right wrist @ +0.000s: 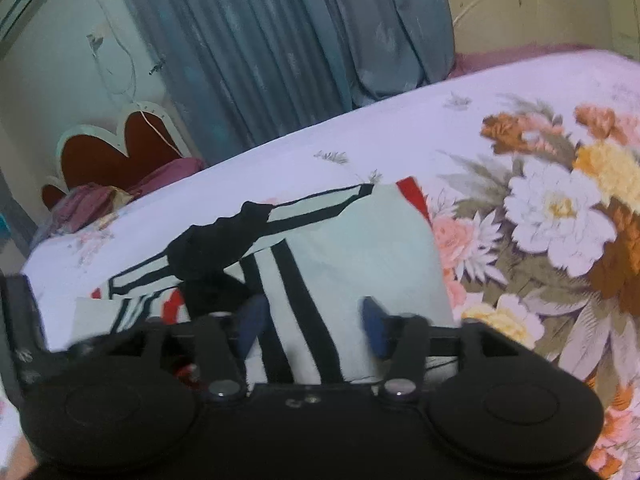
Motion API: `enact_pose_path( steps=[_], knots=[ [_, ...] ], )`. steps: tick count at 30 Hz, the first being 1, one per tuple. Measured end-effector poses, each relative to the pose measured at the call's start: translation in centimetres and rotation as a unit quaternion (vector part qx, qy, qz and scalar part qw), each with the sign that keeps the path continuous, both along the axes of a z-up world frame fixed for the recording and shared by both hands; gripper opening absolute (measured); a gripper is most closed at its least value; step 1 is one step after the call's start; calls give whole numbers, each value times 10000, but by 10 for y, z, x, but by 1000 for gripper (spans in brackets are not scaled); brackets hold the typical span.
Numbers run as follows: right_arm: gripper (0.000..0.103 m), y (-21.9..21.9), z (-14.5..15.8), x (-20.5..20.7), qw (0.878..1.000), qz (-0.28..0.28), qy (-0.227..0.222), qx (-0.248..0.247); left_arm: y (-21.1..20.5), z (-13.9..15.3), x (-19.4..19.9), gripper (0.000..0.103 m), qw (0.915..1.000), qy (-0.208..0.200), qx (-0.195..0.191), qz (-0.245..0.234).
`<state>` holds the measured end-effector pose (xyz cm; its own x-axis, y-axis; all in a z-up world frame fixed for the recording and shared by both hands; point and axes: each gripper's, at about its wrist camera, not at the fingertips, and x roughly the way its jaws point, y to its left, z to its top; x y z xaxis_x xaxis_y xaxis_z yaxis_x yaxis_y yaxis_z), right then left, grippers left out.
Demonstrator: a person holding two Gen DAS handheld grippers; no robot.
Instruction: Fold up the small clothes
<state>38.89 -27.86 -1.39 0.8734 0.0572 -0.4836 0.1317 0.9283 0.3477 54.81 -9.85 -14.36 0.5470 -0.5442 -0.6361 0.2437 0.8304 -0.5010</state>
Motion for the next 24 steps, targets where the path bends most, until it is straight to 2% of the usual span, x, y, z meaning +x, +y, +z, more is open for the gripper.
enact_pose_path(
  steps=[2,3,5,7,9,11,13,15,17,19,21,24],
  knots=[
    [56,-2,-2,1,9999,99,-18,115,6,6,-11,45,9995,-41,-266,-151],
    [55,-2,-3,3,9996,170,-13,222,9,12,-20,47,9996,-140,-214,-145],
    [54,0,-6,9,9987,285,39,432,23,24,-30,47,9992,-377,-105,-69],
    [53,5,-10,17,9969,451,77,633,63,28,-46,47,9984,-542,1,182],
    [52,12,-15,27,9950,588,151,799,107,40,-64,47,9944,-822,342,574],
    [51,18,-19,37,9929,697,218,940,149,43,-83,47,9861,-1003,813,1044],
    [53,25,-17,40,9922,812,157,935,187,40,-93,47,9791,-956,1089,1426],
    [54,35,-17,46,9943,812,227,658,212,34,-96,47,9749,-782,1137,1750],
    [51,42,-19,55,9959,678,405,434,226,31,-96,47,9724,-716,954,2005],
    [46,41,-20,56,9971,462,444,414,230,31,-98,47,9728,-750,797,2043],
    [48,38,-21,53,9983,212,460,287,222,29,-94,46,9764,-770,694,1897],
    [47,31,-26,54,9981,82,566,226,205,16,-79,46,9810,-656,815,1637]
  ],
)
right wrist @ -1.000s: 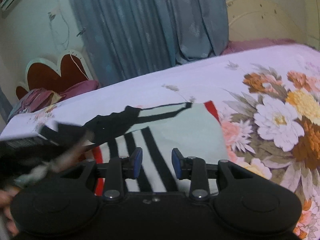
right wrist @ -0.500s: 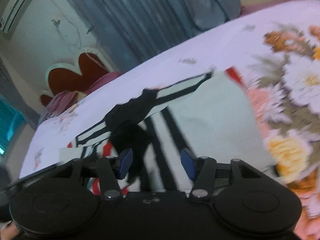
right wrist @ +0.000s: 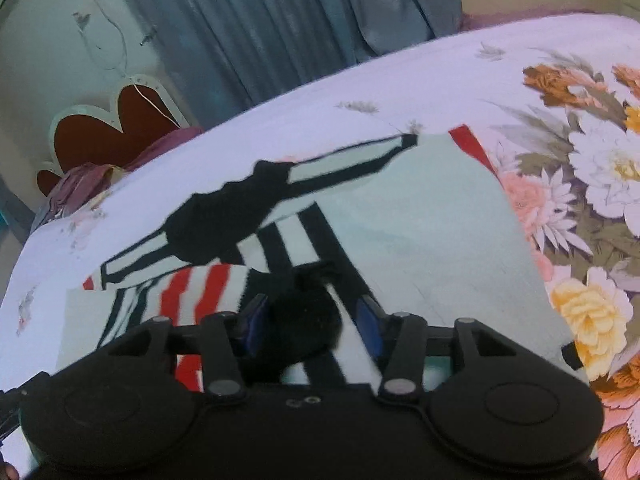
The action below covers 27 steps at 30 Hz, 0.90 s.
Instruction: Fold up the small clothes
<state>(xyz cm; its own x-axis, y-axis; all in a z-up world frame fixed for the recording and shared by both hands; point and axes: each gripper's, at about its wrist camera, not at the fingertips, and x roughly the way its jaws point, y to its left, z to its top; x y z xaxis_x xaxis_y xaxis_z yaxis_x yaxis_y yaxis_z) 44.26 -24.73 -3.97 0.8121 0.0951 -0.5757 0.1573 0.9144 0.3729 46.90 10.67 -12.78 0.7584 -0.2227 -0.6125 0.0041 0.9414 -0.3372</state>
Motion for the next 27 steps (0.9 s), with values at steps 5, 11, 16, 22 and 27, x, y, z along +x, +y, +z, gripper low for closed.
enact_pose_path(
  steps=[5,11,16,22,27],
  knots=[
    [14,7,-2,10,9992,365,70,-153,-10,-8,14,46,9994,189,236,-174],
    [7,19,27,-25,9921,463,-692,-933,-23,-7,15,46,9954,188,793,-498],
    [14,9,-7,0,9946,480,23,-918,-31,-1,19,46,9908,268,1148,-660],
    [20,27,28,-13,9899,703,-632,-1059,-61,36,30,47,9922,-269,583,-1065],
    [14,68,1,33,9831,1281,-57,-1308,-130,5,71,47,9815,244,481,-1837]
  ],
)
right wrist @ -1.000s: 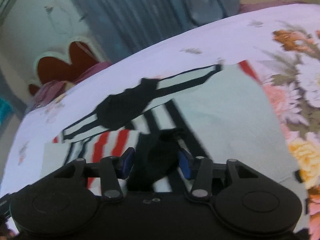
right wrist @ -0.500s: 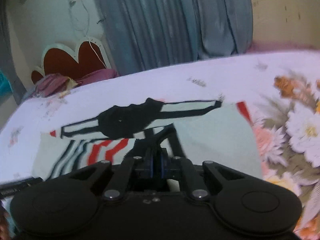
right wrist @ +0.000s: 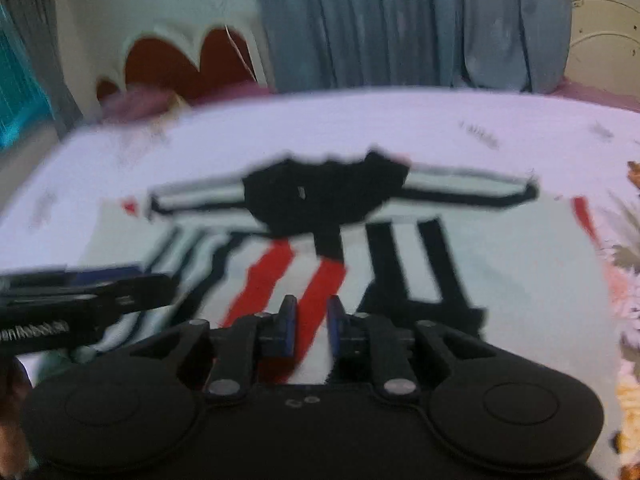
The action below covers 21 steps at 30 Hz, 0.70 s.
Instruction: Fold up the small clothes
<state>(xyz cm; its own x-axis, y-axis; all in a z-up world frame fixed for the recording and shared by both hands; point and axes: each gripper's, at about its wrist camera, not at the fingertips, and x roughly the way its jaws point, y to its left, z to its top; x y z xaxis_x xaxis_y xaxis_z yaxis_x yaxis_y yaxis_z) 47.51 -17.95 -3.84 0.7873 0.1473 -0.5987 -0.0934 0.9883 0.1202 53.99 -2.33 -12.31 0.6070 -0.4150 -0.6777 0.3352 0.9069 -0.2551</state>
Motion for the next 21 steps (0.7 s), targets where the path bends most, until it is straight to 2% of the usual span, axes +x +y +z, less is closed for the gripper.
enact_pose_path(
  steps=[1,2,4,5,7,8,10,11,12,14,15,17,19,21],
  knots=[
    [14,4,-4,-2,9999,-21,-87,55,-5,-8,5,47,9999,95,51,24],
    [13,3,-3,0,9999,-19,-89,69,-6,-6,6,47,10000,-42,36,61],
    [19,-3,8,-4,9997,-87,-195,86,-6,0,11,47,9999,-31,-34,98],
    [19,-7,11,-6,9994,-143,-288,97,-7,-1,15,47,9999,-38,-10,120],
    [17,-10,4,8,9997,-180,-48,162,-11,-5,23,47,9998,-2,116,155],
    [17,-12,0,13,9998,-151,-69,138,-11,-5,25,47,9996,-80,211,193],
    [14,-8,2,20,9999,-110,-103,-45,-3,-4,27,47,9993,-35,216,306],
    [15,-11,5,20,9998,-159,-143,-41,6,-5,27,47,9992,-34,198,345],
    [20,-16,9,16,9991,-312,-275,-107,15,-8,27,46,9988,-17,243,414],
    [19,-21,4,20,9991,-345,-233,5,21,-10,30,46,9991,-1,76,415],
    [19,-21,-3,25,9996,-281,-85,32,19,-9,31,47,9991,-9,164,389],
    [19,-14,-2,28,9994,-245,-140,-215,16,-2,32,47,9988,-41,295,379],
    [20,-13,9,22,9989,-253,-351,-184,26,8,30,47,9972,-332,462,485],
    [22,-9,20,18,9978,-92,-635,-139,45,8,39,47,9952,-331,633,675]
  ],
)
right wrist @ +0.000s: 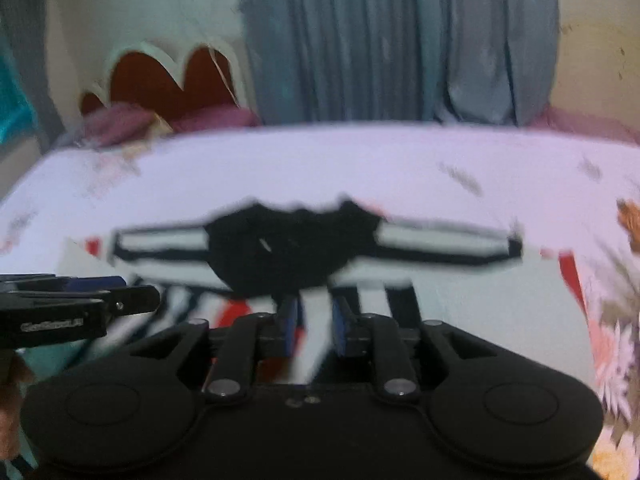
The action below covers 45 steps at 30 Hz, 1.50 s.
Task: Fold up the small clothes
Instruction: 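Grasp the black hem with the right tool, fold it toward the collar, release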
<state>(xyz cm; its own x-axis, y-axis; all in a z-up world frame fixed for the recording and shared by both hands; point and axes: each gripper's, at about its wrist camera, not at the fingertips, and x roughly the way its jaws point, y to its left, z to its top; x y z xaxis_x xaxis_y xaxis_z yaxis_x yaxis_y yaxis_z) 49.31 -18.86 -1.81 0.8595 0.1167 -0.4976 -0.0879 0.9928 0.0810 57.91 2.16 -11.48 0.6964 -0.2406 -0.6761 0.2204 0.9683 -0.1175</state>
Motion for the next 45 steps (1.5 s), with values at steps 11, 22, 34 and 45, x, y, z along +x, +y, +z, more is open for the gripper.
enact_pose_path(
  steps=[11,22,34,45],
  knots=[
    [26,7,1,2,9999,69,19,108,70,7,15,47,9968,29,-422,680],
    [34,45,-11,12,9990,250,353,-71,54,-1,-11,56,9988,26,106,472],
    [28,56,-35,-51,9968,590,408,-348,5,-20,-97,56,9995,-96,285,29],
    [24,-12,-24,-74,9976,-618,271,-124,33,-19,-104,50,9994,-43,349,-69]
  ],
)
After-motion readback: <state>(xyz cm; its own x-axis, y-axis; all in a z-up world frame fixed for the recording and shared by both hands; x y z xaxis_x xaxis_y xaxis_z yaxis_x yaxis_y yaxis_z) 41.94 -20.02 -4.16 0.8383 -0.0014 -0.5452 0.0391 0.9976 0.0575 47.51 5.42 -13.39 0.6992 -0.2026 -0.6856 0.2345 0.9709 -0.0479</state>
